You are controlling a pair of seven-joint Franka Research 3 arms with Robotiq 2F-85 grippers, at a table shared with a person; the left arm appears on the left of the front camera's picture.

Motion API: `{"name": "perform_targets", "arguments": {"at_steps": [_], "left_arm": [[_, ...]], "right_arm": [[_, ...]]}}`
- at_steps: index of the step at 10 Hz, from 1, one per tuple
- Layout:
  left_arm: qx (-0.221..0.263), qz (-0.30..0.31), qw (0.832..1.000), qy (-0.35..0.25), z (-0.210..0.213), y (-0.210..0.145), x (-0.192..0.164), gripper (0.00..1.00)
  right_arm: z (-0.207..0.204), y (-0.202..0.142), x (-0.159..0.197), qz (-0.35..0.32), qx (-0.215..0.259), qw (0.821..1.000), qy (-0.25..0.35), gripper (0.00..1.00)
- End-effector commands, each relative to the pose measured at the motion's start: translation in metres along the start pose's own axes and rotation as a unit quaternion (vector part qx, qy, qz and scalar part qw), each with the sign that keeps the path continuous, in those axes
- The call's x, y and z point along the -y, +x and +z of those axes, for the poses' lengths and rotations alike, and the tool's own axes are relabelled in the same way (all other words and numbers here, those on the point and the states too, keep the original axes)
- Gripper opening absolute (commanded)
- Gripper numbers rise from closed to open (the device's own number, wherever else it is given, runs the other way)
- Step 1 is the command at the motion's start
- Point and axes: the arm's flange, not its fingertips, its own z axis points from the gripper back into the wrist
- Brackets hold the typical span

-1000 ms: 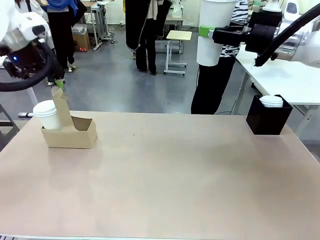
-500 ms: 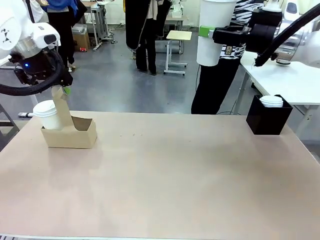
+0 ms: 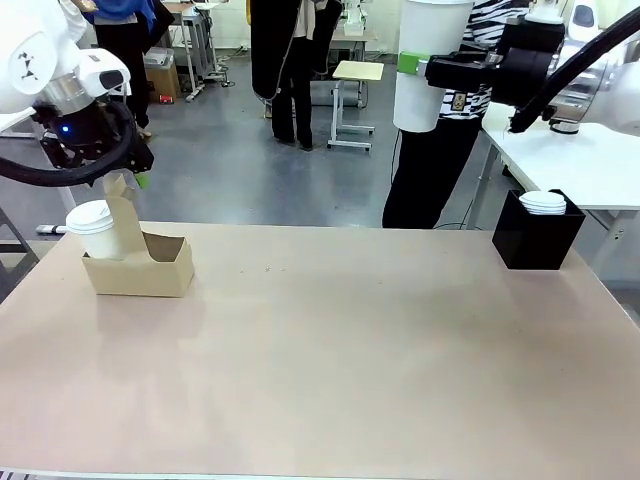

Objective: Pour a drink into a cup and package it in a carrier.
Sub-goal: Position the Cup Carrier in the center of the table.

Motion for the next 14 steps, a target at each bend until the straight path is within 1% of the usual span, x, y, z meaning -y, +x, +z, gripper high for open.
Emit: {"name": "perform_targets", "arguments": {"at_steps": [1, 2, 3, 4, 5, 6, 13, 14], "left_arm": [[-0.014, 0.003, 1.0, -0.004, 0.001, 0.011, -0.003, 1.0], [-0.023, 0.0, 1.0, -0.003, -0.002, 0.013, -0.005, 0.42], [-0.028, 0.0, 1.0, -0.001, -0.005, 0.013, -0.004, 0.41], [-0.031, -0.001, 1.0, 0.0, -0.007, 0.014, -0.007, 0.0], [-0.033, -0.003, 0.999, 0.002, -0.008, 0.013, -0.006, 0.36], [-0.034, -0.003, 0.999, 0.004, -0.008, 0.013, -0.006, 0.0], [-0.048, 0.001, 0.999, 0.022, -0.009, 0.004, 0.003, 0.0], [-0.064, 0.028, 0.998, 0.003, -0.01, 0.009, 0.0, 0.0]], "right_arm": [[-0.002, 0.001, -0.002, 0.01, 0.009, 1.0, 0.0, 0.81], [-0.002, 0.001, -0.002, 0.01, 0.009, 1.0, 0.0, 0.81], [-0.002, 0.001, -0.002, 0.01, 0.009, 1.0, 0.0, 0.81], [-0.002, 0.001, -0.002, 0.01, 0.009, 1.0, 0.0, 0.81], [-0.002, 0.001, -0.002, 0.01, 0.009, 1.0, 0.0, 0.81], [-0.002, 0.001, -0.002, 0.01, 0.009, 1.0, 0.0, 0.81], [-0.002, 0.001, -0.002, 0.01, 0.009, 1.0, 0.0, 0.81], [-0.002, 0.001, -0.002, 0.01, 0.009, 1.0, 0.0, 0.81]]}}
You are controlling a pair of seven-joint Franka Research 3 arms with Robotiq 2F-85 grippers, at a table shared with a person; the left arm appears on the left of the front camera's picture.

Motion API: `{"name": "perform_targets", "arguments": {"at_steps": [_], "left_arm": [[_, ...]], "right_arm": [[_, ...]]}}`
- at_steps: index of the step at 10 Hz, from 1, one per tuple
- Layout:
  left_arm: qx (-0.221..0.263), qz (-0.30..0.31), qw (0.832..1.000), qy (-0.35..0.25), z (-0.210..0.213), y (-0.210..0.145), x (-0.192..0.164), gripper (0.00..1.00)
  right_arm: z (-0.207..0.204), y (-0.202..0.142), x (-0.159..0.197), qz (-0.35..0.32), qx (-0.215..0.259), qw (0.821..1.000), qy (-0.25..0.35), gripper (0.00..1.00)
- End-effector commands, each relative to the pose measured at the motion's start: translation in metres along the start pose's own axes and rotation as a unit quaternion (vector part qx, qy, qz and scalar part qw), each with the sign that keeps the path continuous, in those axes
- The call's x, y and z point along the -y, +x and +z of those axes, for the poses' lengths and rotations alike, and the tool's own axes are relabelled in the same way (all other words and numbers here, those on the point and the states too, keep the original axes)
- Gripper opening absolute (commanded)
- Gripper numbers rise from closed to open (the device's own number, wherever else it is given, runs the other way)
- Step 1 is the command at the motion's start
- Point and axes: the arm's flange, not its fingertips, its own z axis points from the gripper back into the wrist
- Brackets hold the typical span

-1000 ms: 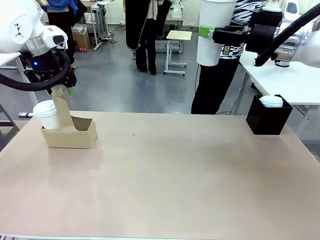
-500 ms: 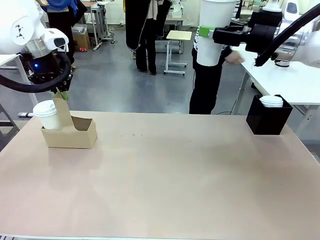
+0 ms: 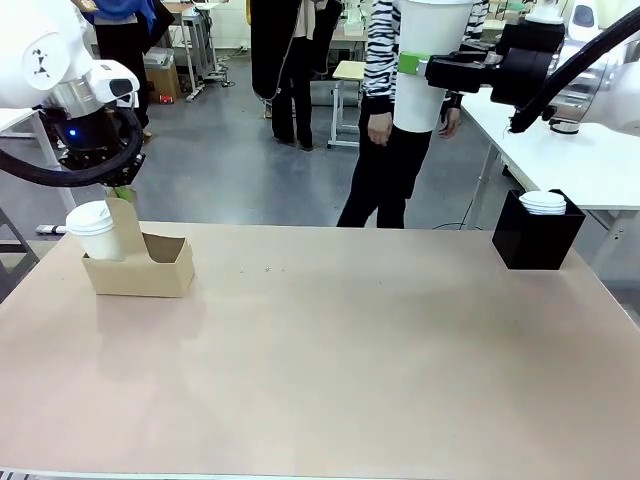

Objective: Pour a drink into a cup and package it in a carrier.
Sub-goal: Position the Cup Carrier in the center of the table.

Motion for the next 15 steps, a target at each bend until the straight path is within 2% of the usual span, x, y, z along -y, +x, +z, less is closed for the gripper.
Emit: {"name": "perform_targets", "arguments": {"at_steps": [1, 5, 7, 11, 13, 15], "left_arm": [[0.005, -0.007, 1.0, 0.001, 0.0, 0.0, 0.001, 0.0], [0.0, -0.002, 1.0, 0.0, 0.0, 0.0, 0.002, 0.02], [0.005, 0.003, 1.0, 0.025, 0.029, -0.005, 0.028, 0.02], [0.025, 0.0, 0.999, 0.039, 0.081, -0.019, 0.131, 0.02], [0.014, 0.007, 1.0, 0.026, 0.086, -0.03, 0.194, 0.02], [0.002, 0.021, 1.0, 0.005, 0.072, -0.035, 0.242, 0.02]], "right_arm": [[-0.002, 0.001, -0.002, 0.01, 0.009, 1.0, 0.0, 0.81], [-0.002, 0.001, -0.002, 0.01, 0.009, 1.0, 0.0, 0.81], [-0.002, 0.001, -0.002, 0.01, 0.009, 1.0, 0.0, 0.81], [-0.002, 0.001, -0.002, 0.01, 0.009, 1.0, 0.0, 0.81], [-0.002, 0.001, -0.002, 0.01, 0.009, 1.0, 0.0, 0.81], [-0.002, 0.001, -0.002, 0.01, 0.009, 1.0, 0.0, 0.81]]}}
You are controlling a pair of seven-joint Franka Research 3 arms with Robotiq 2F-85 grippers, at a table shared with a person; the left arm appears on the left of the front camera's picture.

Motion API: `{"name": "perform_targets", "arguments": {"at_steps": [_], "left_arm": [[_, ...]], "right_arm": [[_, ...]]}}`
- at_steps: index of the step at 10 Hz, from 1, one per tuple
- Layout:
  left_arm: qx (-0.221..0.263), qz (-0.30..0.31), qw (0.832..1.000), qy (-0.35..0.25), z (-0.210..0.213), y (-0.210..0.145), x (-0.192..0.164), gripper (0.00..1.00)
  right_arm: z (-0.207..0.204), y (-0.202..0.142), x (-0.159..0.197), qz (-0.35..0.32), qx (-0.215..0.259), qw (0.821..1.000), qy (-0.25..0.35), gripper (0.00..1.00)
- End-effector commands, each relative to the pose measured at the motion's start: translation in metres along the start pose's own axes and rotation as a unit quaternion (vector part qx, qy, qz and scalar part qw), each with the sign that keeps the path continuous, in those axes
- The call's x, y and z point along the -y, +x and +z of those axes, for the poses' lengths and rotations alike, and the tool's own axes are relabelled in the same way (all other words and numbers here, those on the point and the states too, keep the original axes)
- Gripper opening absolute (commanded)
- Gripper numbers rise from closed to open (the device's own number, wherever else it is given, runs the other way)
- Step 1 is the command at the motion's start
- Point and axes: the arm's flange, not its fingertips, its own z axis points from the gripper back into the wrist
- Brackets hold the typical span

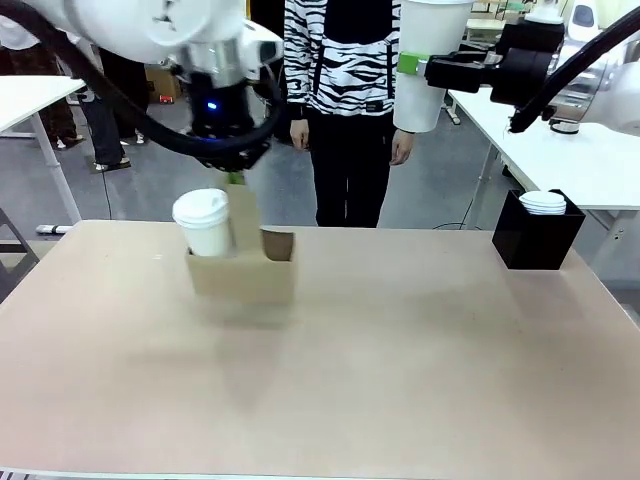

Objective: Pour a drink into a cup and package it in a carrier.
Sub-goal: Position the Cup Carrier in the center of the table.

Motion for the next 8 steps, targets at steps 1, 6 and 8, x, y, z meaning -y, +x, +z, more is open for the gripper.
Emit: {"name": "perform_targets", "arguments": {"at_steps": [1, 6, 8], "left_arm": [[-0.013, 0.026, 1.0, -0.007, -0.018, 0.011, 0.03, 0.02], [-0.026, 0.023, 0.999, 0.005, -0.053, -0.013, 0.103, 0.02], [-0.03, 0.013, 0.999, 0.016, -0.062, -0.023, 0.119, 0.02]], "right_arm": [[-0.002, 0.001, -0.001, 0.009, 0.009, 1.0, 0.0, 0.81], [-0.002, 0.001, -0.001, 0.009, 0.009, 1.0, 0.0, 0.81], [-0.002, 0.001, -0.001, 0.009, 0.009, 1.0, 0.0, 0.81]]}}
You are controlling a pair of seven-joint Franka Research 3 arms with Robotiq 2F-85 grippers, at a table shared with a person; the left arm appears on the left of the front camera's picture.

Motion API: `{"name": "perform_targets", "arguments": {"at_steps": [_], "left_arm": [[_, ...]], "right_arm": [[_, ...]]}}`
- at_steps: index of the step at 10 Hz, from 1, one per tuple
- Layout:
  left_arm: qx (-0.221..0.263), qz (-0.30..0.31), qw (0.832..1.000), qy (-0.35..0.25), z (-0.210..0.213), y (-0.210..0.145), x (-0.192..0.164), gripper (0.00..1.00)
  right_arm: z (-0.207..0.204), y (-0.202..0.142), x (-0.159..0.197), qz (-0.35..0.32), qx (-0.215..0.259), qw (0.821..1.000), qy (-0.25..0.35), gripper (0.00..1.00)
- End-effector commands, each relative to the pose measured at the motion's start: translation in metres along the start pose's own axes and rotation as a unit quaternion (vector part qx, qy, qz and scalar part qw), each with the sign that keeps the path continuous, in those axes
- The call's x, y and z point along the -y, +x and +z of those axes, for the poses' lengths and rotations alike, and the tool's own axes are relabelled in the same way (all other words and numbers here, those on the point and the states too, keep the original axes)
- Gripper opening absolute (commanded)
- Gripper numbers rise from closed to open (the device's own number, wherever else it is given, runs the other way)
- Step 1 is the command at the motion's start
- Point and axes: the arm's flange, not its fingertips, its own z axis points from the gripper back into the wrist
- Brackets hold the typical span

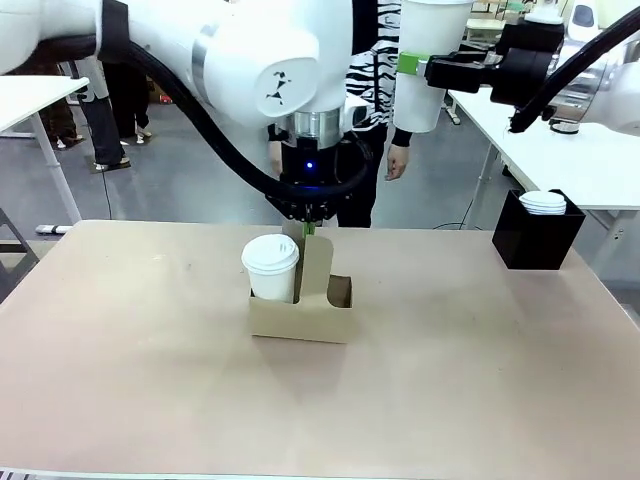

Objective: Pour a drink into a cup and package it in a carrier.
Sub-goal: Position the Cup Carrier in the center of the table, then insert the held 600 ml Paper Cup into the Cup Carrier.

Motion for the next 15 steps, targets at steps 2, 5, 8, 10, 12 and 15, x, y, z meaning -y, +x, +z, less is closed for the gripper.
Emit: {"name": "perform_targets", "arguments": {"at_steps": [2, 5, 8, 10, 12, 15], "left_arm": [[-0.004, 0.012, 1.0, 0.02, -0.006, -0.002, 0.007, 0.02], [0.003, -0.004, 1.0, 0.005, -0.002, -0.003, 0.005, 0.02], [0.003, -0.004, 1.0, 0.005, -0.002, -0.003, 0.005, 0.02], [0.003, -0.002, 1.0, 0.007, -0.001, -0.002, 0.006, 0.62], [-0.009, -0.01, 0.999, -0.034, 0.021, -0.006, -0.008, 1.0], [-0.007, -0.05, 0.996, -0.077, 0.08, -0.017, -0.039, 0.86]], "right_arm": [[-0.002, 0.001, -0.001, 0.009, 0.01, 1.0, 0.0, 0.81], [-0.002, 0.001, -0.001, 0.009, 0.01, 1.0, 0.0, 0.81], [-0.002, 0.001, -0.001, 0.009, 0.01, 1.0, 0.0, 0.81], [-0.002, 0.001, -0.001, 0.009, 0.01, 1.0, 0.0, 0.81], [-0.002, 0.001, -0.001, 0.009, 0.01, 1.0, 0.0, 0.81], [0.0, 0.0, 0.0, 0.0, 0.0, 1.0, 0.0, 0.81]]}}
